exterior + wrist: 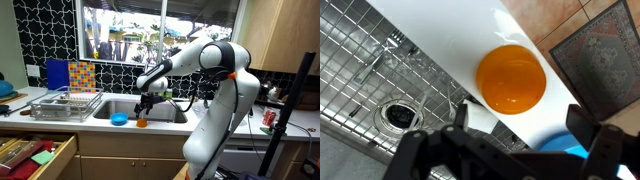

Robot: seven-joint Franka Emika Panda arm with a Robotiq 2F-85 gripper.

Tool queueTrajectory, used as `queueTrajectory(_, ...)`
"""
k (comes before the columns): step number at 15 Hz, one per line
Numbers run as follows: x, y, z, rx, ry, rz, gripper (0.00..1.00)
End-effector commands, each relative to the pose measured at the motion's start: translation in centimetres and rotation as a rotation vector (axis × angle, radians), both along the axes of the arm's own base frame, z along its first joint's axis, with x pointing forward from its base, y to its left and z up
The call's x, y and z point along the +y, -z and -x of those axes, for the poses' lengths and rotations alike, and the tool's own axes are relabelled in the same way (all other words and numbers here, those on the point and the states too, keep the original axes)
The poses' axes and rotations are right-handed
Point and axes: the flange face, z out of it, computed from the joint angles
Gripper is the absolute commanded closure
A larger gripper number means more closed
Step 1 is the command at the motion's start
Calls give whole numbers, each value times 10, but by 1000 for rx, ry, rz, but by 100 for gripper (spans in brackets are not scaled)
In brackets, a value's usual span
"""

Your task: Rinse the orange bowl under the faucet

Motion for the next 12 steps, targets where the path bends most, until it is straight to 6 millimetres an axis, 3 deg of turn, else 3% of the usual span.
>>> queueTrajectory(1,-7,-42,11,-17,-4,-40,1)
queueTrajectory(7,-10,-113,1,-27,355,-44,0)
queueTrajectory(10,-8,-129,-10,15,511,-49,0)
queueTrajectory(11,-7,-124,-3,-26,424,-64,0)
queueTrajectory(12,-5,-129,-5,-17,459,-65,0)
